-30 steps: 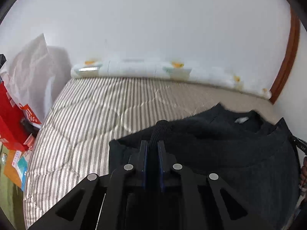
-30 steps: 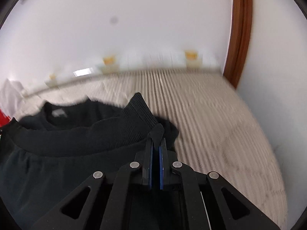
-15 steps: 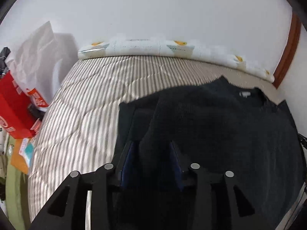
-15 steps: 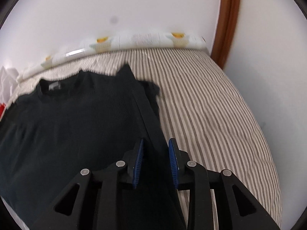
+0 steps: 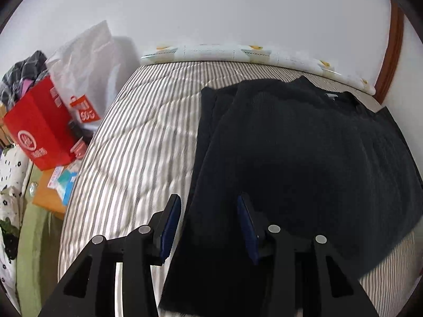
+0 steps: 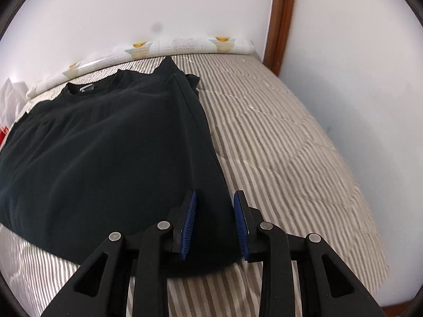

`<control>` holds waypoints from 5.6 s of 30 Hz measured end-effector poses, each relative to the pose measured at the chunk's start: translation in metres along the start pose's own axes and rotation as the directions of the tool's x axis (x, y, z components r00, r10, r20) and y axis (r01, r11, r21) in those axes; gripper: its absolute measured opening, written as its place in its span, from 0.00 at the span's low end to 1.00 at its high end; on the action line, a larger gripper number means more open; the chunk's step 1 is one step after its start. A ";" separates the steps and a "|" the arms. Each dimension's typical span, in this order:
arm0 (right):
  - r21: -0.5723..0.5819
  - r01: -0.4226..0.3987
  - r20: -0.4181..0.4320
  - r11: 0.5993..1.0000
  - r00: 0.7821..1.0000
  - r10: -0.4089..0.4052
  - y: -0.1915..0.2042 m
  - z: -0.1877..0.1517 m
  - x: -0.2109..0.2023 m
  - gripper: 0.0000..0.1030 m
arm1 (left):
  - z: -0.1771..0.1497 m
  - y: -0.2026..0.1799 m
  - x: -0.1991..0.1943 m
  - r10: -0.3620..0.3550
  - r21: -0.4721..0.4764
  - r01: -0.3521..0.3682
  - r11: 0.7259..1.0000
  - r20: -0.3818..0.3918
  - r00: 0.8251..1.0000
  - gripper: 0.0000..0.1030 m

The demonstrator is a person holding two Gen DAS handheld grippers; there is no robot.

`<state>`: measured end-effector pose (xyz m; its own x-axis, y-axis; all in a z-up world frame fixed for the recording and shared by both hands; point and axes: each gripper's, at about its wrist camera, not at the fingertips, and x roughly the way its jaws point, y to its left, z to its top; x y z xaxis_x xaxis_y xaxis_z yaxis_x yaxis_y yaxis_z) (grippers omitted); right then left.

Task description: Fold small clothes

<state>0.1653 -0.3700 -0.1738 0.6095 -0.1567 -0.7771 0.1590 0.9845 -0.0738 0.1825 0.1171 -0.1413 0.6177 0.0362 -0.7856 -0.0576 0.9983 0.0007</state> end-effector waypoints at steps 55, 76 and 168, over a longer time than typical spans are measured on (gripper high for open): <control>-0.471 -0.439 0.186 0.765 0.798 0.573 0.372 0.010 -0.144 0.15 | -0.106 0.060 -0.070 -0.201 -0.125 0.196 0.973 -0.032 0.979 0.59; 0.310 -0.447 0.249 0.839 0.890 0.382 0.019 -0.018 -0.056 0.31 | -0.061 -0.131 -0.049 -0.446 0.135 0.450 0.883 -0.060 0.893 0.59; -0.049 -0.399 0.236 0.916 0.886 0.399 0.118 0.010 -0.096 0.24 | -0.052 -0.088 -0.051 -0.291 0.074 0.289 0.954 0.017 0.957 0.32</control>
<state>0.1332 -0.2401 -0.1020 0.7868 0.2350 -0.5707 -0.1357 0.9679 0.2114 0.1150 0.0246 -0.1336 0.6210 -0.2551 -0.7411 0.1816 0.9667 -0.1805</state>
